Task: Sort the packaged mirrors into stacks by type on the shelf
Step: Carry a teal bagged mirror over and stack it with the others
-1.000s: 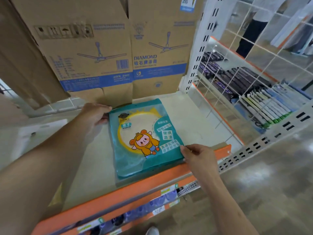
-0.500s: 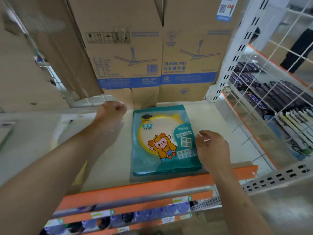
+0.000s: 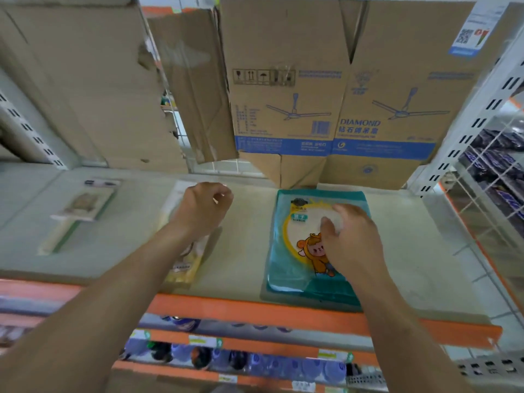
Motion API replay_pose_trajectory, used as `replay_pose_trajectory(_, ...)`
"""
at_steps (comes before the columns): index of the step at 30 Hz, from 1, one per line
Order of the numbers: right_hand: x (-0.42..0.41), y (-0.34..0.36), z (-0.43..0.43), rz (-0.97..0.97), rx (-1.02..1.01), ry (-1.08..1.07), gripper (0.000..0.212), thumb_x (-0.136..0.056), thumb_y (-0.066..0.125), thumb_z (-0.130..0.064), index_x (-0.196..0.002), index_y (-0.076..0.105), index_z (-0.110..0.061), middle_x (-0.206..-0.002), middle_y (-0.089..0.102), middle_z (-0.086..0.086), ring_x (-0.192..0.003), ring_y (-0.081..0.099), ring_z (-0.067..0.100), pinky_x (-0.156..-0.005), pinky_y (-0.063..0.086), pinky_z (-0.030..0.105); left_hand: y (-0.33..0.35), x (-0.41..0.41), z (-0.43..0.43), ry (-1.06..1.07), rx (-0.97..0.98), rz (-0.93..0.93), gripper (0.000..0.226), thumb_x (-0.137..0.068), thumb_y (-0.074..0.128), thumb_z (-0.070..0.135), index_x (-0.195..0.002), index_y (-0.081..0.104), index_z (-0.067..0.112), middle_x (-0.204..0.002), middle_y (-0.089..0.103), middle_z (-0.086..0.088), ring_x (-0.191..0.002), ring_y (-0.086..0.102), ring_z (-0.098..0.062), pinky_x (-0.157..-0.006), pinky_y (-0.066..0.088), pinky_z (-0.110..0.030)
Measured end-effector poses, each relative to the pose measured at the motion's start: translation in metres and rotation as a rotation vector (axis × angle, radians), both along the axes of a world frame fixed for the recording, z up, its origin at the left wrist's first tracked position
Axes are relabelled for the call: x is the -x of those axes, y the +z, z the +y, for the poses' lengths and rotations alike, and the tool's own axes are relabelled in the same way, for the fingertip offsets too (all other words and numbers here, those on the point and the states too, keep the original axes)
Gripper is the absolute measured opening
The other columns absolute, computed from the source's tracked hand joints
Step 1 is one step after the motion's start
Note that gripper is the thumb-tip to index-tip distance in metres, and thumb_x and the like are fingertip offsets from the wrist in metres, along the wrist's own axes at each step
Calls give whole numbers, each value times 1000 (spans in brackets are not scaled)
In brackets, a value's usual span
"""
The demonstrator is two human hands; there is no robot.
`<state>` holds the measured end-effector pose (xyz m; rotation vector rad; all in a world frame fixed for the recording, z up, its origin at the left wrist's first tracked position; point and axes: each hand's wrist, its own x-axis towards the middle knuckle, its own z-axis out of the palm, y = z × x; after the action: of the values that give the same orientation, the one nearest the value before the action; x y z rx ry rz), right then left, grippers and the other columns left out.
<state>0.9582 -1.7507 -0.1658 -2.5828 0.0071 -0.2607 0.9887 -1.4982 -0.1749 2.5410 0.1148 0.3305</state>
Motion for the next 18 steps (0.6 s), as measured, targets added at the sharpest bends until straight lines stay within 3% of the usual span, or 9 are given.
replay_pose_trajectory(7, -8, 7, 53, 65, -11, 244, 43, -93, 51, -32, -131, 53, -10, -131, 56, 8, -120, 50, 24, -101, 41, 35, -8, 37, 19, 45, 2, -67, 21, -90, 58, 21, -106, 70, 14, -98, 66, -6, -75, 55, -15, -75, 41, -22)
replay_pose_trajectory(13, -2, 17, 95, 108, -9, 384, 44, -96, 47, -33, -134, 50, -10, -133, 53, 5, -123, 47, 20, -100, 37, 30, -6, 72, 52, 189, -36, -87, 23, -88, 61, 19, -109, 70, 13, -95, 65, -8, -75, 50, -18, -72, 40, -29)
replay_pose_trajectory(18, 10, 24, 134, 105, -8, 439, 40, -95, 48, -32, -124, 55, -5, -126, 57, 11, -117, 51, 25, -99, 41, 36, -5, 100, 88, 290, -9, -81, 22, -87, 62, 18, -108, 69, 13, -95, 63, -6, -78, 52, -21, -74, 41, -32)
